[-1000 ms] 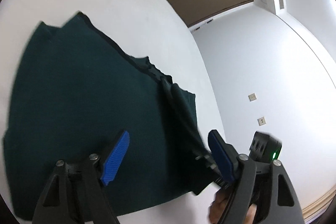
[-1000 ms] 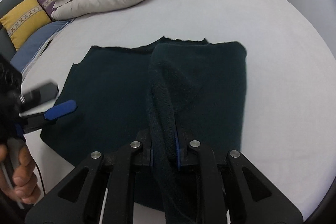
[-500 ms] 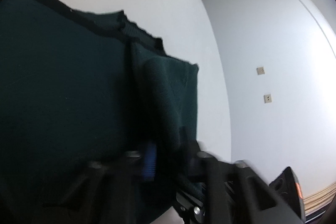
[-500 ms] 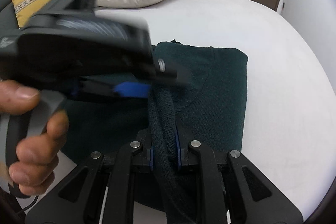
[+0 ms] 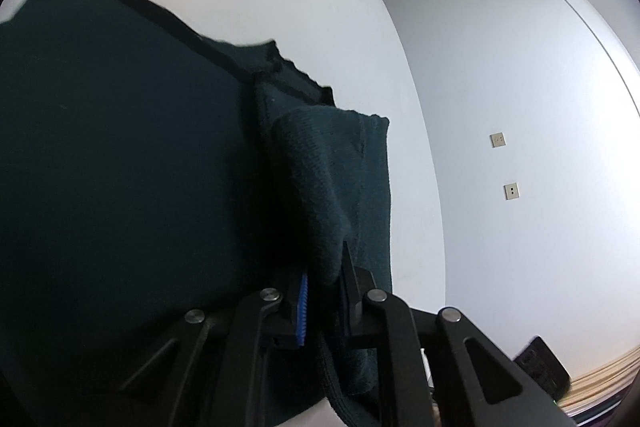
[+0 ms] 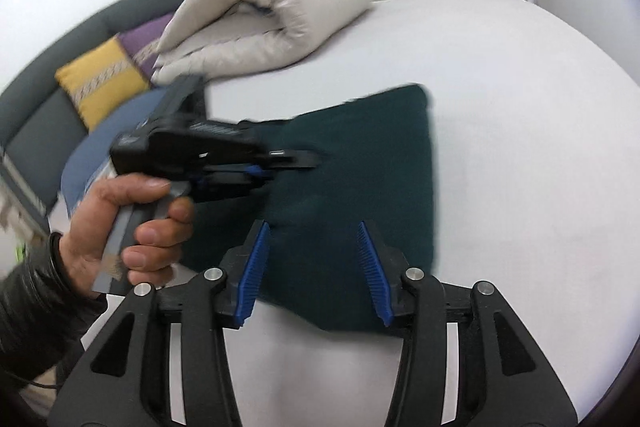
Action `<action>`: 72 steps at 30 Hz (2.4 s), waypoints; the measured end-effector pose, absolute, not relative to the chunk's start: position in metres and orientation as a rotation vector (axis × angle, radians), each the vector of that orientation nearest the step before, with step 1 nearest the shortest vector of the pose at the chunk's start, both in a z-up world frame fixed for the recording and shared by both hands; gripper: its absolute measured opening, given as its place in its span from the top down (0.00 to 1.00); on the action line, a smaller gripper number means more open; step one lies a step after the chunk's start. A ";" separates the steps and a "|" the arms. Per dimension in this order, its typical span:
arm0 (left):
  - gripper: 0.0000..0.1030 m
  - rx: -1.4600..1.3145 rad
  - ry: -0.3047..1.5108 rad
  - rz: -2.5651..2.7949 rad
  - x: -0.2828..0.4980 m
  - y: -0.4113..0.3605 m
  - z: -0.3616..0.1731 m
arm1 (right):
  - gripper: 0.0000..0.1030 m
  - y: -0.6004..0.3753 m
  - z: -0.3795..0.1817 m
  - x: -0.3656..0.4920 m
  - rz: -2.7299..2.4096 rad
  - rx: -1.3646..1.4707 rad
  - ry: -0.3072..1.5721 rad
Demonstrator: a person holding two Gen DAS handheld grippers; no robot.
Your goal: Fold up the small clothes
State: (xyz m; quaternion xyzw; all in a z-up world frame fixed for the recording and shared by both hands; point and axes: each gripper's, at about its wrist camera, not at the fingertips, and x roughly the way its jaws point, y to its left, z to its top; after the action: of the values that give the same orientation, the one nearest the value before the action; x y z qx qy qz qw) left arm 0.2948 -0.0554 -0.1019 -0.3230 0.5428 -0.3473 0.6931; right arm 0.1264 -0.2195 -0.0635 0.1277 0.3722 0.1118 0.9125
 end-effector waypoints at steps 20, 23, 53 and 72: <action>0.87 -0.651 1.143 -0.641 0.293 0.054 -0.076 | 0.56 -0.181 -0.111 0.170 0.265 0.240 0.872; 0.87 -0.646 1.153 -0.631 0.293 0.061 -0.078 | 0.56 -0.151 -0.113 0.183 0.281 0.192 0.884; 0.77 -0.270 1.005 -0.508 0.213 0.037 -0.063 | 0.42 -0.118 -0.139 0.188 0.343 0.157 0.934; 0.91 -0.375 0.968 -0.540 0.184 0.072 -0.110 | 0.71 -0.177 -0.180 0.226 0.640 0.752 1.076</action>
State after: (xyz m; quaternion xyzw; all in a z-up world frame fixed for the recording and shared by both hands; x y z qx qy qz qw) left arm 0.1836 0.0724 -0.1101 -0.1770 0.4567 -0.2549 0.8337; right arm 0.2257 -0.1769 -0.1798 0.3435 0.4916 0.2922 0.7450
